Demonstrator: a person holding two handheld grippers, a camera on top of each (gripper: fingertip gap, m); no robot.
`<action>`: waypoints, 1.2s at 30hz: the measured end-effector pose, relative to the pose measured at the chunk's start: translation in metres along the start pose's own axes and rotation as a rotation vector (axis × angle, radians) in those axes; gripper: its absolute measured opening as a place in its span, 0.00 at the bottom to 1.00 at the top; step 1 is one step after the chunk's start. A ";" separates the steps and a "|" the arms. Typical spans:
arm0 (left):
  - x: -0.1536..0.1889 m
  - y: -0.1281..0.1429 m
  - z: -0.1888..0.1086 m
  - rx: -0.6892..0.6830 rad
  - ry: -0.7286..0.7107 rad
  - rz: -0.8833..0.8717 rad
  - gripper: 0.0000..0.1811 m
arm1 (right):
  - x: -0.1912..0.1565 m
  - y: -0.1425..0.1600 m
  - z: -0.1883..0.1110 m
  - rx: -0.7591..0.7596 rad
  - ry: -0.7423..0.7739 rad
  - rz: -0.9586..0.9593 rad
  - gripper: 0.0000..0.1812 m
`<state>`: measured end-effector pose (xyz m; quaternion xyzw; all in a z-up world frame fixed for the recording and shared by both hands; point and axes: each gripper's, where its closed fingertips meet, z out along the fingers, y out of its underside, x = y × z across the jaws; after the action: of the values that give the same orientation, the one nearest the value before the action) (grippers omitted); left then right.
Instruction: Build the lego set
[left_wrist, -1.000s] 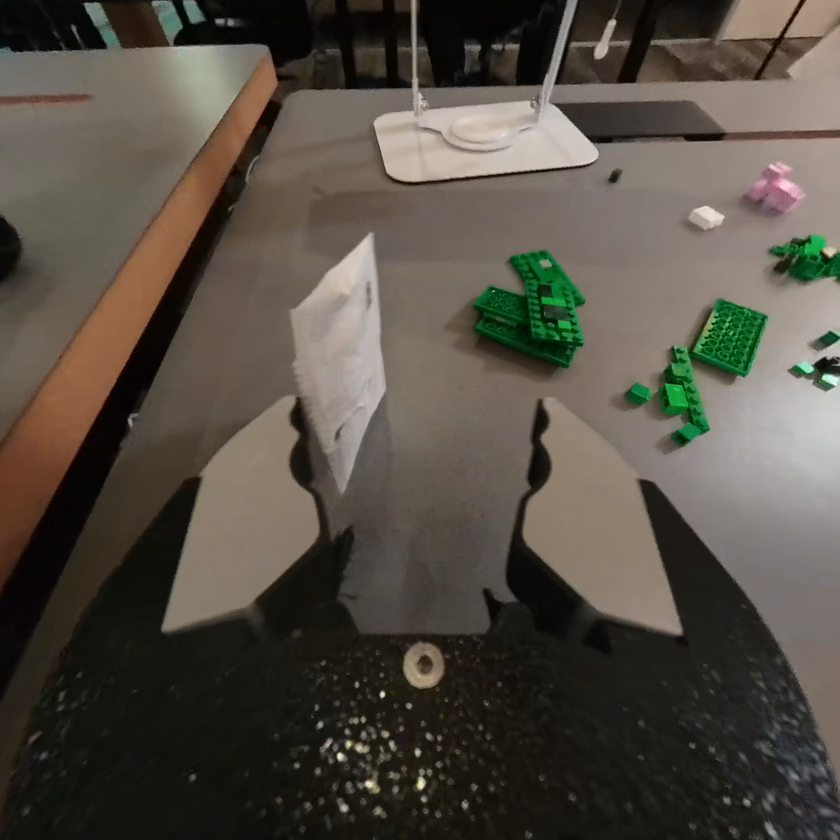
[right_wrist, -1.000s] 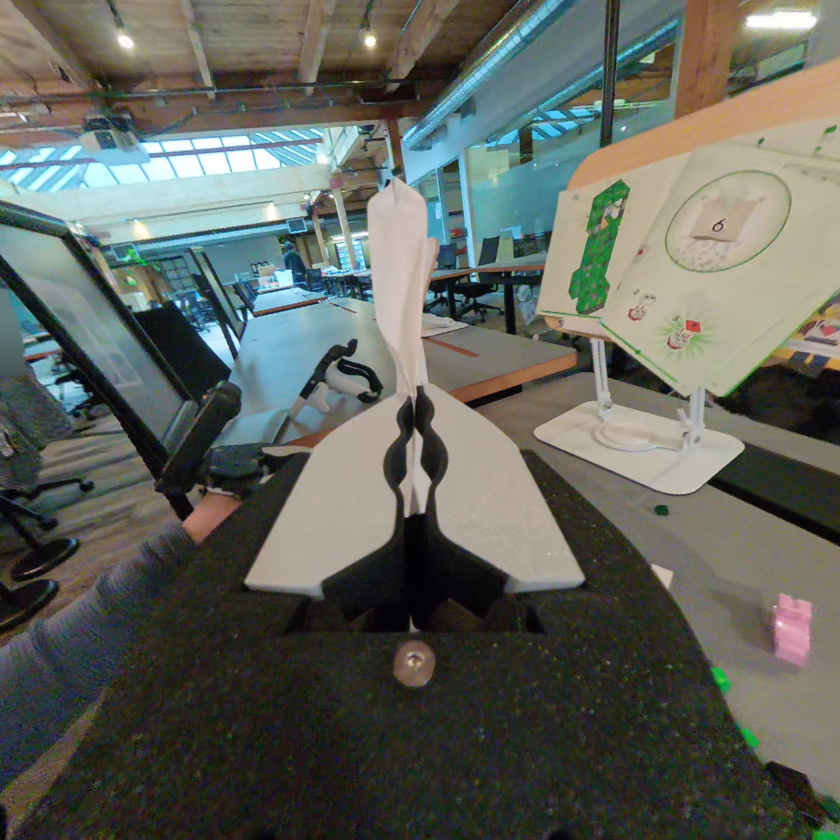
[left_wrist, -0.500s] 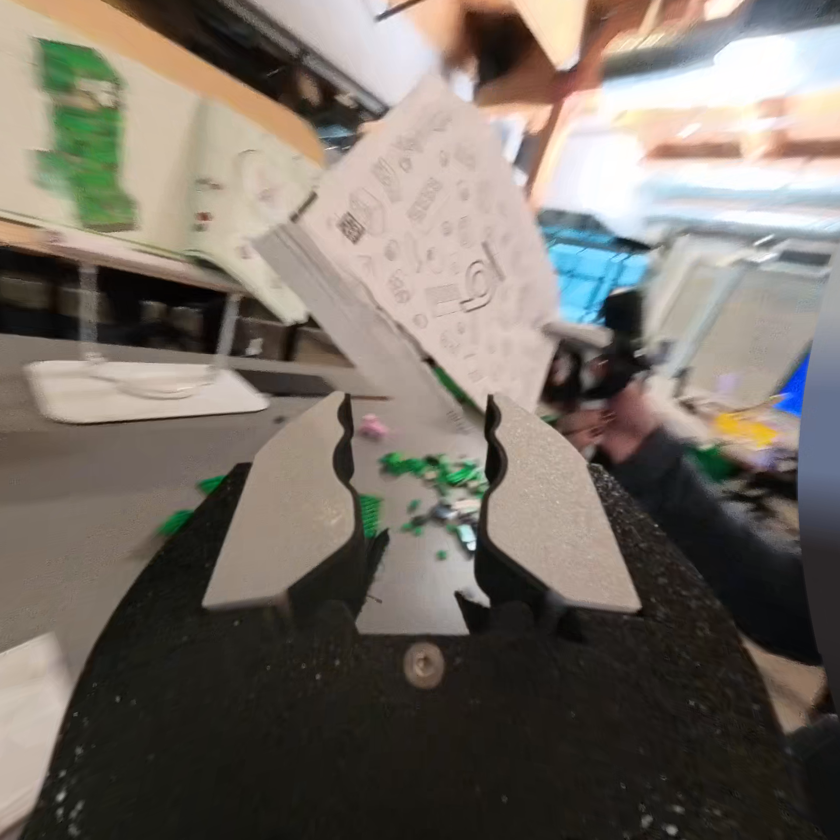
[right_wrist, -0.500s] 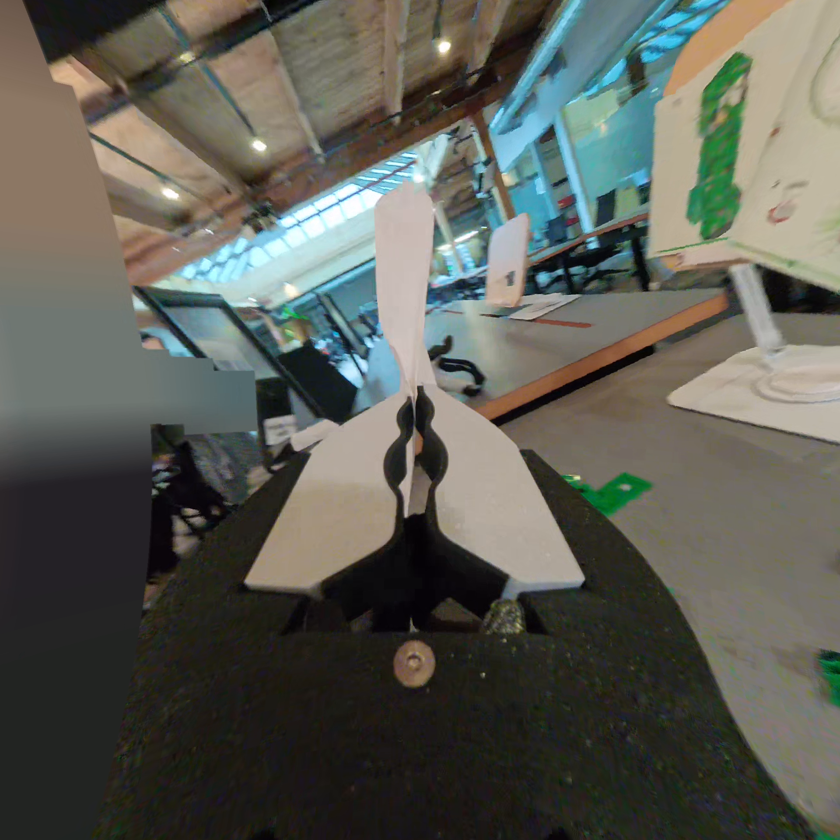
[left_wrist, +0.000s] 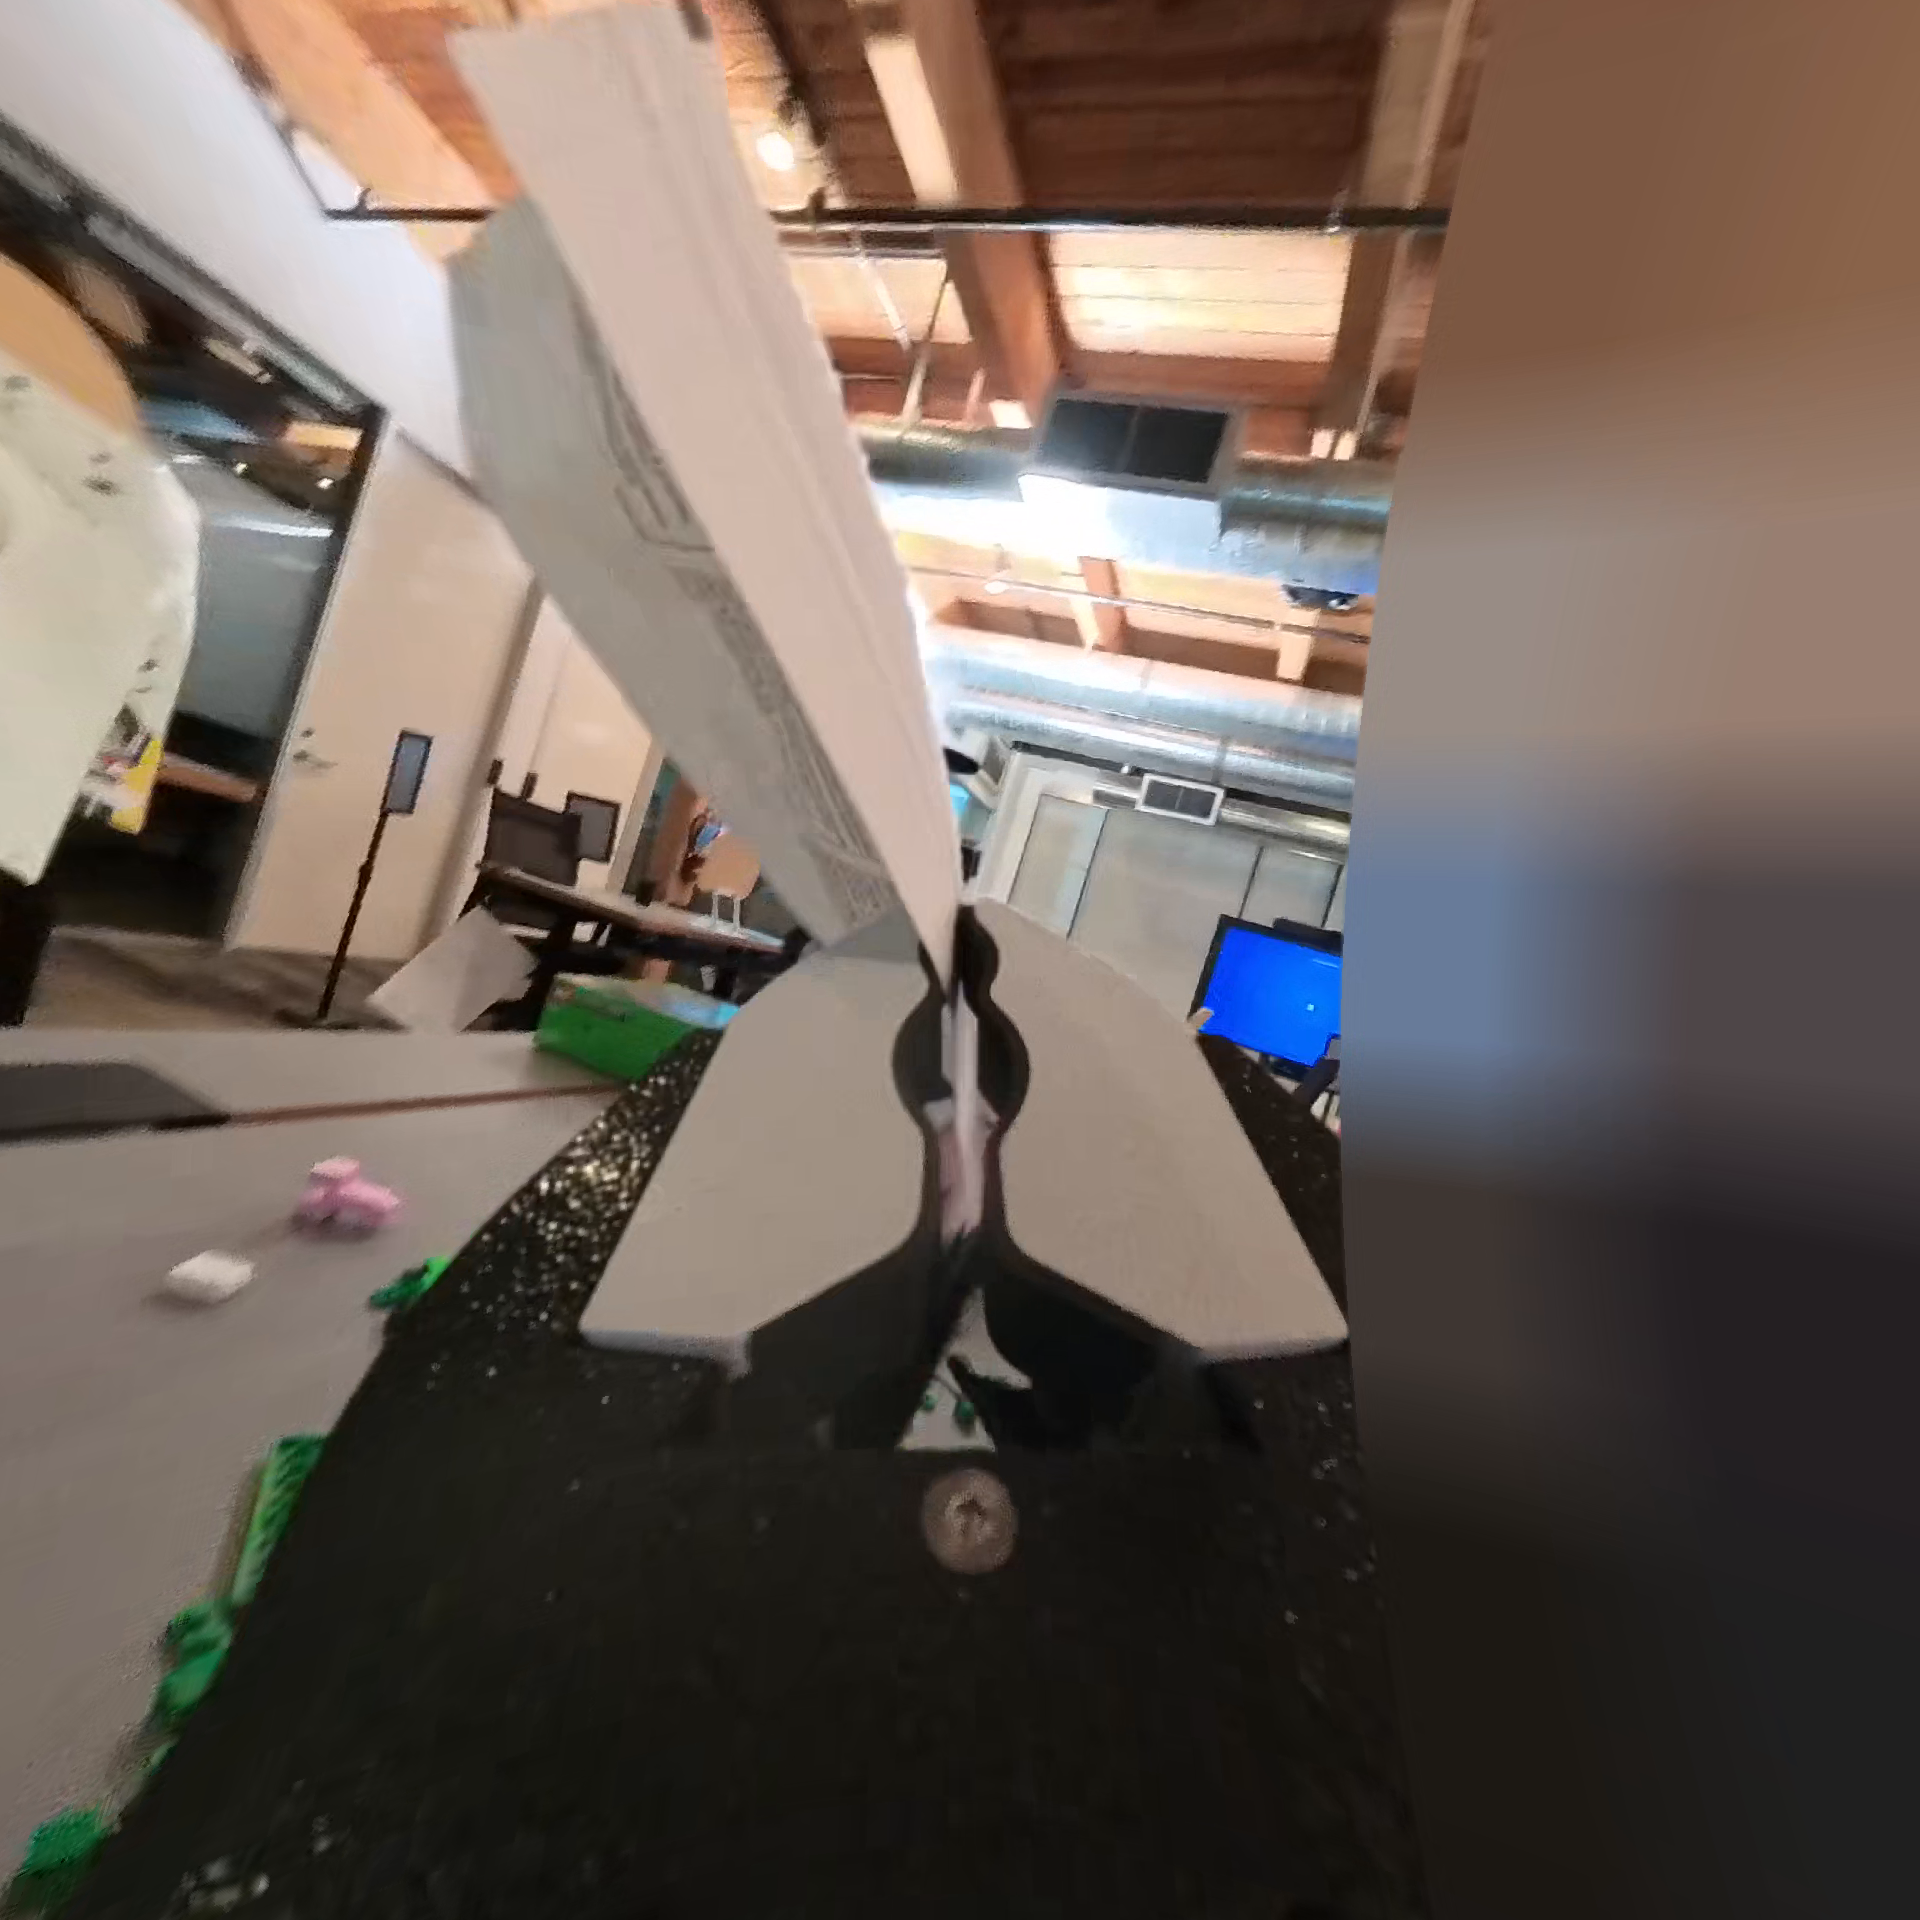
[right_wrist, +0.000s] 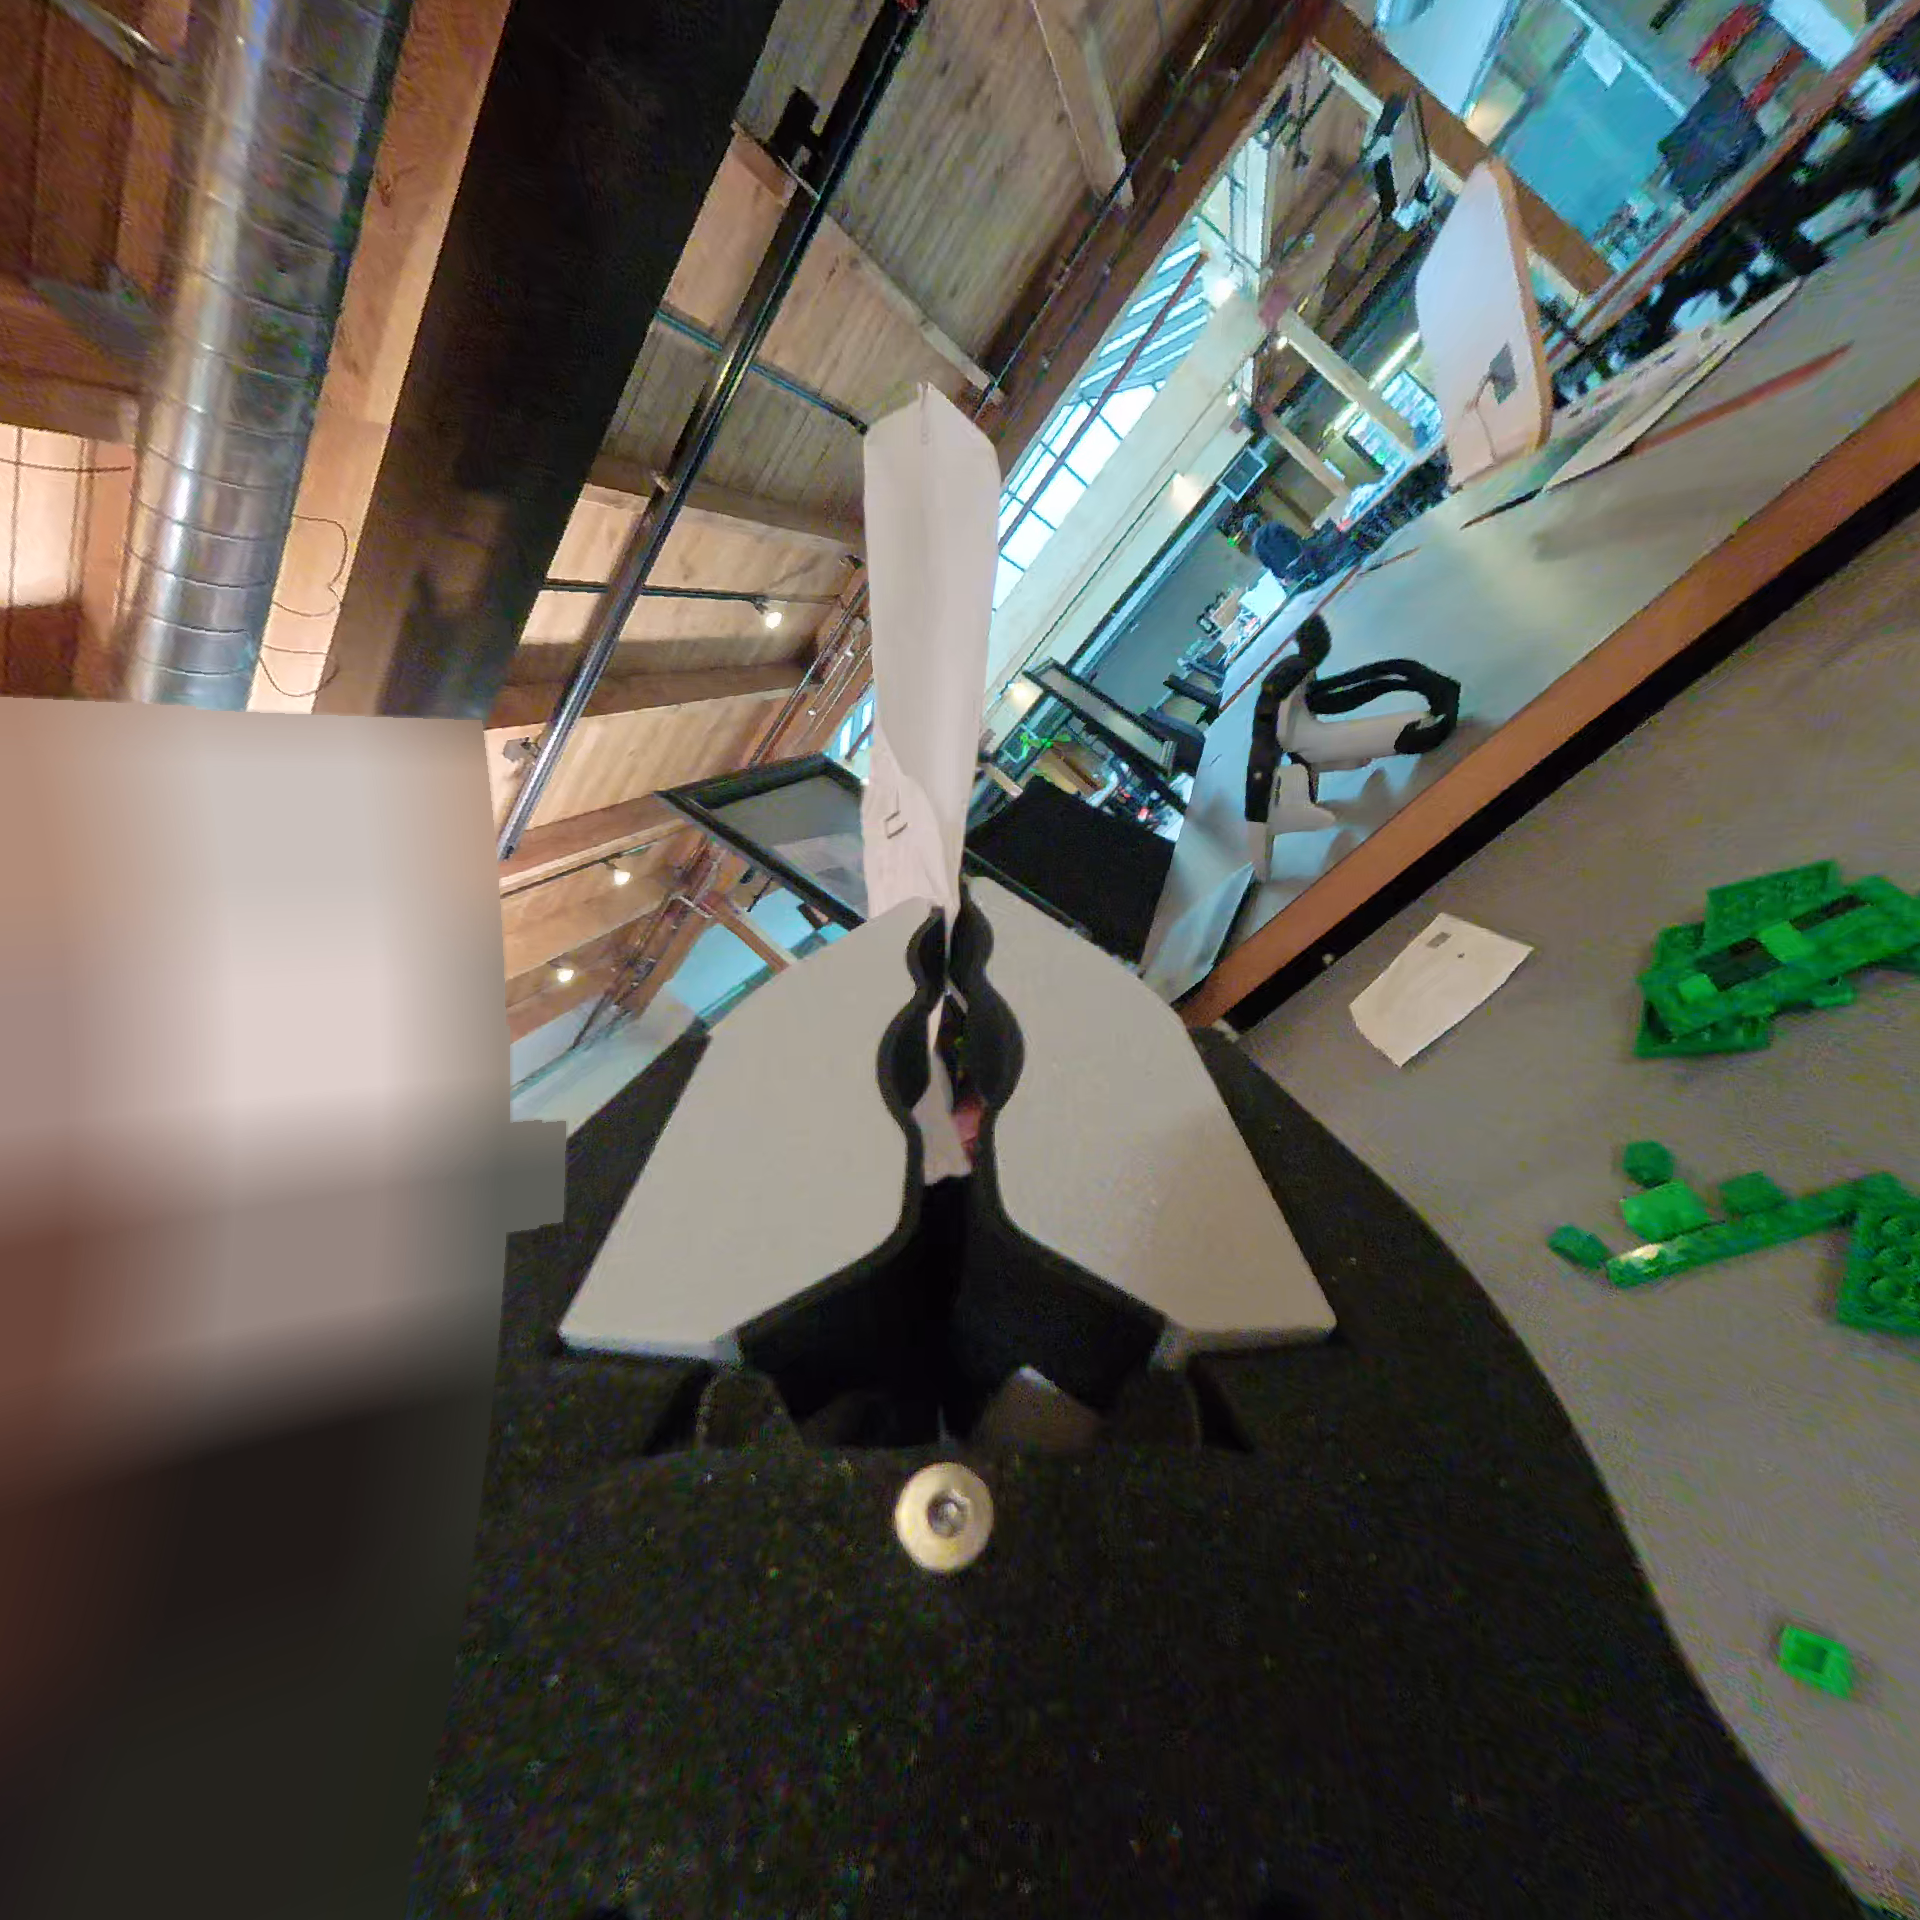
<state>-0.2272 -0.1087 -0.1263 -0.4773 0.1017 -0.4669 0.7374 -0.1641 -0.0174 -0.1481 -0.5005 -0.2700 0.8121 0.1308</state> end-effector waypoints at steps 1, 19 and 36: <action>0.004 0.001 0.001 0.003 0.015 0.039 0.00 | 0.003 0.002 0.001 -0.006 -0.003 0.027 0.01; -0.066 0.016 -0.030 -0.108 -0.548 -0.105 0.00 | 0.043 0.070 0.030 -0.536 0.610 -1.058 0.38; -0.055 0.031 -0.038 -0.381 -0.505 -0.148 0.12 | 0.050 0.053 0.023 -0.605 0.833 -1.575 0.01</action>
<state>-0.2610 -0.0855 -0.1876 -0.7136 -0.0339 -0.3586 0.6009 -0.2051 -0.0435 -0.2071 -0.4370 -0.6618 0.1406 0.5927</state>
